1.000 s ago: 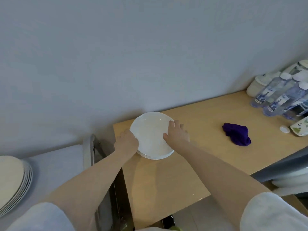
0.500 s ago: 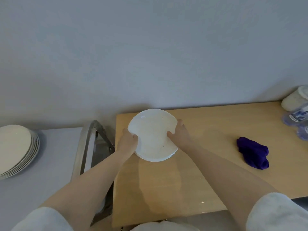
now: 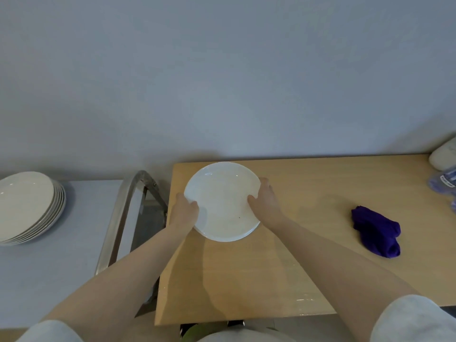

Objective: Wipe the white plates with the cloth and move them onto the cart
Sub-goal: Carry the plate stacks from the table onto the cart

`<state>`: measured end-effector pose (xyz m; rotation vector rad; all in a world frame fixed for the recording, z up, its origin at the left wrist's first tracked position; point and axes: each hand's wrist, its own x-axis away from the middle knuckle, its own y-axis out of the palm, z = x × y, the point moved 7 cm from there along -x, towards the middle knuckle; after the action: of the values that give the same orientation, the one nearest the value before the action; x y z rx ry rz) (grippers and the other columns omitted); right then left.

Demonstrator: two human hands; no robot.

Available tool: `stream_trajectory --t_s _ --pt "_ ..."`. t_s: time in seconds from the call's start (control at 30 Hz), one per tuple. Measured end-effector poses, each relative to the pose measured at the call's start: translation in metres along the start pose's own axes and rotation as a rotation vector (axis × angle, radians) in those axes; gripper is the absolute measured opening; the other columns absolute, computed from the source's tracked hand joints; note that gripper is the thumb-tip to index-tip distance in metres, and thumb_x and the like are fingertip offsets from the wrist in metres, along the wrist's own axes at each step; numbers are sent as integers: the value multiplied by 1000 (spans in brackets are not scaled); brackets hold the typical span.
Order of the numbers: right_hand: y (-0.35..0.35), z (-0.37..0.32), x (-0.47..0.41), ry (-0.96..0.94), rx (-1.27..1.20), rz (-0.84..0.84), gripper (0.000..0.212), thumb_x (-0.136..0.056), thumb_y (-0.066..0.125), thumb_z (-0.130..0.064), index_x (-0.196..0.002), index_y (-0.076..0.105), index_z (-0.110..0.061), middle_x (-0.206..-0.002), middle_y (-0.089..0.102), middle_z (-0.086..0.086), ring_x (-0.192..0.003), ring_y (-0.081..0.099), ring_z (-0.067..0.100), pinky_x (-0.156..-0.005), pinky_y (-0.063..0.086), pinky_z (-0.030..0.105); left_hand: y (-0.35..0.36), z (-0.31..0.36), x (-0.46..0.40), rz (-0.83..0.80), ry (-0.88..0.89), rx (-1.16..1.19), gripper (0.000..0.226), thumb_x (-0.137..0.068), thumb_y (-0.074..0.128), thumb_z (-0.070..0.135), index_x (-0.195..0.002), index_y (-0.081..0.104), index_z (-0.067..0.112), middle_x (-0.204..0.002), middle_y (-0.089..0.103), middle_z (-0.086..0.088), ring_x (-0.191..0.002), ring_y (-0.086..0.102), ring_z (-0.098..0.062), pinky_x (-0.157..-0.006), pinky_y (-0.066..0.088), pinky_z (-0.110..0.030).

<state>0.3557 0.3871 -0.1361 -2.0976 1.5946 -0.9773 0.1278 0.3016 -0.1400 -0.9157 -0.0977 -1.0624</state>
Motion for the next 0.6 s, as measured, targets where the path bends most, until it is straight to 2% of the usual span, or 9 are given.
stream_trajectory --t_s 0.13,0.23,0.33,0.47,0.6 --pt "5 -3 6 -26 2 -17 52 -74 46 -31 -123 27 -30 -114 46 1 -97 54 25 -80 51 41 -6 -10 13 26 -26 39 42 -97 43 12 -136 30 3 -123 52 -15 -98 53 -29 -73 52 -41" --pt "10 -13 10 -49 3 -27 52 -71 45 -34 -119 27 -33 -112 46 -1 -97 54 23 -78 52 42 -17 -17 23 52 -31 44 46 -97 43 14 -139 28 4 -126 51 -15 -107 54 -33 -76 52 -41" --pt "14 -29 13 -89 40 -26 52 -69 45 -36 -118 27 -33 -106 47 -5 -95 54 23 -74 52 40 -32 -23 32 75 -28 69 44 -96 44 15 -136 30 4 -125 52 -16 -105 55 -32 -74 52 -40" --pt "27 -53 22 -146 45 -45 49 -70 44 -36 -117 29 -31 -100 47 -9 -94 55 24 -76 53 45 -59 -32 42 135 -27 107 46 -95 46 19 -136 32 3 -124 53 -16 -102 56 -32 -70 52 -39" --pt "46 -79 37 -176 49 -65 50 -71 43 -40 -118 28 -33 -106 49 -8 -95 55 24 -78 52 46 -91 -48 51 205 -16 142 47 -94 47 21 -135 33 4 -117 54 -14 -91 52 -27 -71 54 -41"
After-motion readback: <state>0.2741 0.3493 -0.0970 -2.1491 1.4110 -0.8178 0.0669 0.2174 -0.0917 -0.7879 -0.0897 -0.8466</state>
